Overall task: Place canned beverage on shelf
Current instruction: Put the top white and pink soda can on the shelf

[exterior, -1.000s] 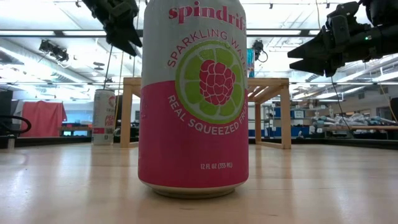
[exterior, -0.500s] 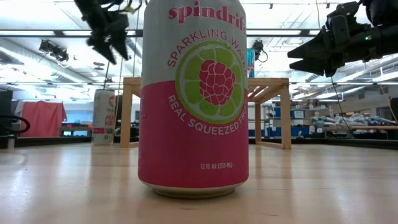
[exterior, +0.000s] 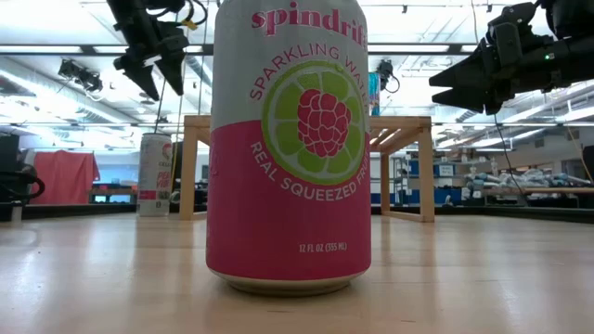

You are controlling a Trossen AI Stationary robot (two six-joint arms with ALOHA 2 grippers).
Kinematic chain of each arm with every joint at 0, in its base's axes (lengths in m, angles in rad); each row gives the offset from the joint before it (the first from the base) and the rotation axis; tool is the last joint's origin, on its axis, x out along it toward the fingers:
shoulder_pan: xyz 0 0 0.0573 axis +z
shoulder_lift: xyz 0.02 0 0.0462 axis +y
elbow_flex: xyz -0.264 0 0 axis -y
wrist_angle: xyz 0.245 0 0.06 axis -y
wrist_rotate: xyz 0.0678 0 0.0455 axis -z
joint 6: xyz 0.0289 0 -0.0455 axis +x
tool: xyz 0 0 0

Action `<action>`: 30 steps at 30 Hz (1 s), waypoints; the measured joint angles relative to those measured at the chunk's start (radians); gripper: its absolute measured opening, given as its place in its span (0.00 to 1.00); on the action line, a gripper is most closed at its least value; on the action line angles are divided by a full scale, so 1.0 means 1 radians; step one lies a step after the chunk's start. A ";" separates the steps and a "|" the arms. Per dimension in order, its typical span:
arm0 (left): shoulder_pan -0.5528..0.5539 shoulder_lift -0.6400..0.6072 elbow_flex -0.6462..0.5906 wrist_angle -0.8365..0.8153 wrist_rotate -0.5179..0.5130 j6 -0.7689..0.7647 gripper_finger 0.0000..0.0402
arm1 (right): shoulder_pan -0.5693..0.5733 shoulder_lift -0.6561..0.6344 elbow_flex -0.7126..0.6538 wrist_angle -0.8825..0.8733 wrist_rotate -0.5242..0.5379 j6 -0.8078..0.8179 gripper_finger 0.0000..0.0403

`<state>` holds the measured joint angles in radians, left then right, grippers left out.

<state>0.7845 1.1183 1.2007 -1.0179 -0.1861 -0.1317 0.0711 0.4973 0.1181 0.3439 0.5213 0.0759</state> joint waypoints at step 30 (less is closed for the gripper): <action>0.013 0.225 -0.005 -0.120 -0.004 -0.082 1.00 | 0.000 0.000 0.000 0.001 0.000 0.000 0.84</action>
<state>0.7978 1.3433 1.1957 -1.1380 -0.1902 -0.2134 0.0708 0.4969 0.1181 0.3447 0.5212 0.0758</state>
